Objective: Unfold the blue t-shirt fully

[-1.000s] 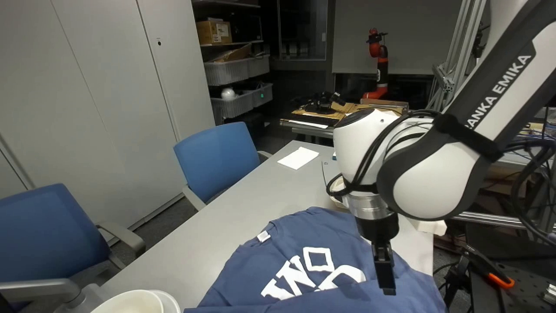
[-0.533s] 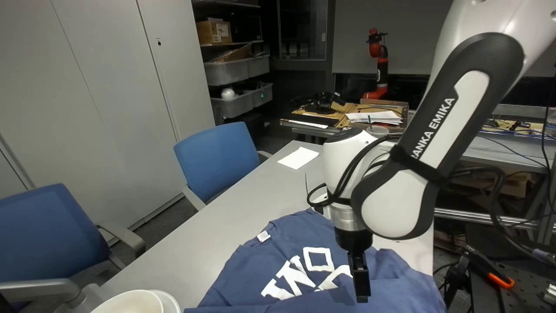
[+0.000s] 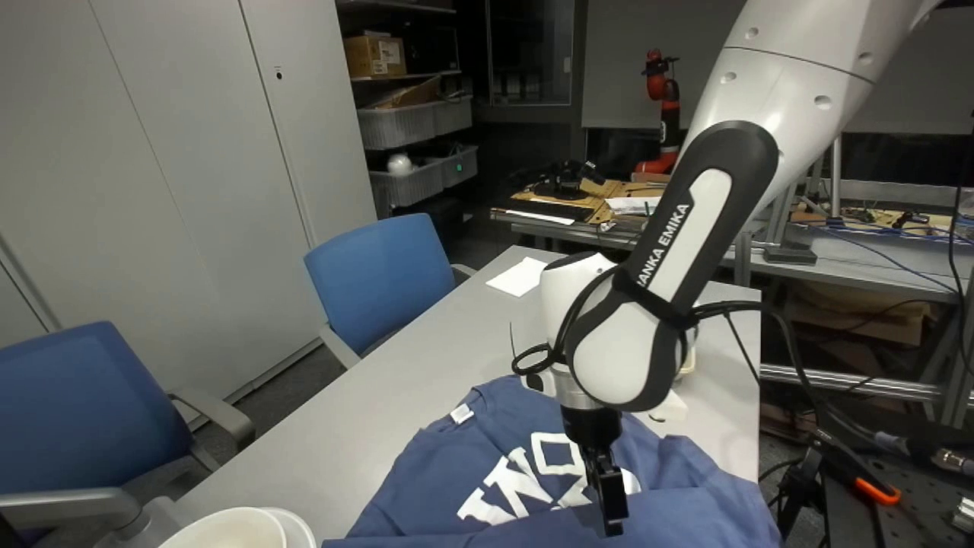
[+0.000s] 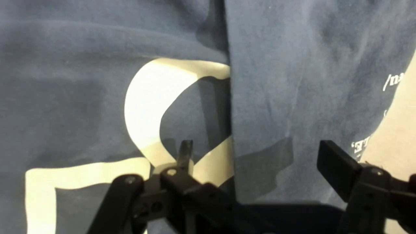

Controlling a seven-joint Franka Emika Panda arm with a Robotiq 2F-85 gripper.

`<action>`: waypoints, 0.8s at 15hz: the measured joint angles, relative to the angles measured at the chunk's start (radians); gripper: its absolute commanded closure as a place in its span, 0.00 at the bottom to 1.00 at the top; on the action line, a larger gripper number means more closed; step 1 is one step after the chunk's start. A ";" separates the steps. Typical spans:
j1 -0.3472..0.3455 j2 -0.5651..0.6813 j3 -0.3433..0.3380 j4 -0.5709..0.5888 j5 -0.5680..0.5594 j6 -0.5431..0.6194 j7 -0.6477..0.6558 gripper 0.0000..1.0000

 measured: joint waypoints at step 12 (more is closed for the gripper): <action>-0.016 0.084 -0.011 0.117 -0.008 -0.148 -0.037 0.44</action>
